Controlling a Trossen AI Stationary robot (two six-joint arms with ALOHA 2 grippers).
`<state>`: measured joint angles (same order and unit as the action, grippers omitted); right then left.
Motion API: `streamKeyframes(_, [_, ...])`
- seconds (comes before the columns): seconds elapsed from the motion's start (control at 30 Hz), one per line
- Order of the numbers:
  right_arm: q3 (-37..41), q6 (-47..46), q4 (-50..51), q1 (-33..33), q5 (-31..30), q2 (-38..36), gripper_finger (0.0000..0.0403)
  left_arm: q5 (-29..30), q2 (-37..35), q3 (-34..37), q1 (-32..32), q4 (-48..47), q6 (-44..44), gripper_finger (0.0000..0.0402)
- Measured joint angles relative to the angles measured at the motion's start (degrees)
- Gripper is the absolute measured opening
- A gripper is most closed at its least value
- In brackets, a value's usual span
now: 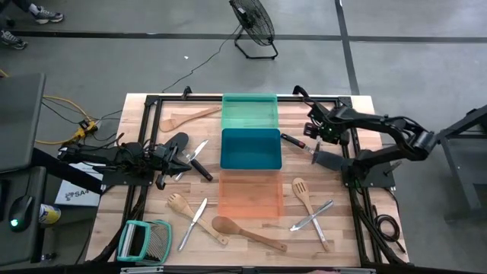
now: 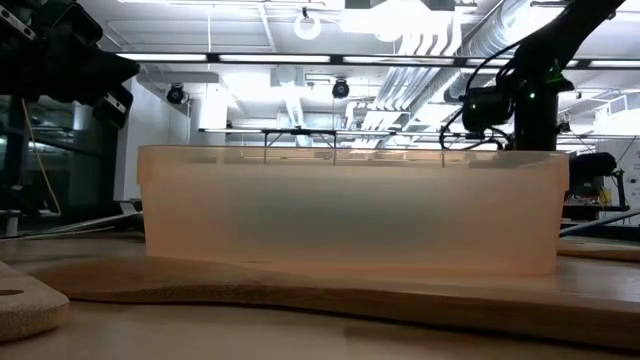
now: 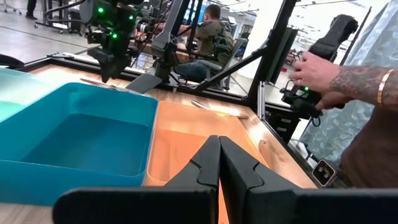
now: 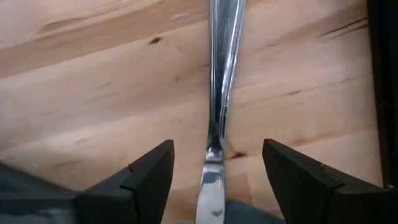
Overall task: Pick & Place Kitchen Items
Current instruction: Put the silver knife into the orange bin
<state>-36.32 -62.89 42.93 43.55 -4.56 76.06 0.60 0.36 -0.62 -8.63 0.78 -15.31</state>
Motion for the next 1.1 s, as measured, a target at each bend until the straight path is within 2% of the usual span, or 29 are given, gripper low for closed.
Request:
streamKeyframes(0.17, [0.0,0.1,-3.1,0.5,0.5,2.7,0.0227,0.0,0.0,0.0,0.0,0.0,0.0,0.0000])
streamKeyframes(0.53, [0.0,1.6,-3.4,2.1,0.4,5.9,0.0184,0.0,0.0,0.0,0.0,0.0,0.0,0.0000])
streamKeyframes(1.1, [-0.3,7.3,-1.6,4.5,1.7,9.3,0.0093,0.0,0.0,0.0,0.0,0.0,0.0,0.0000])
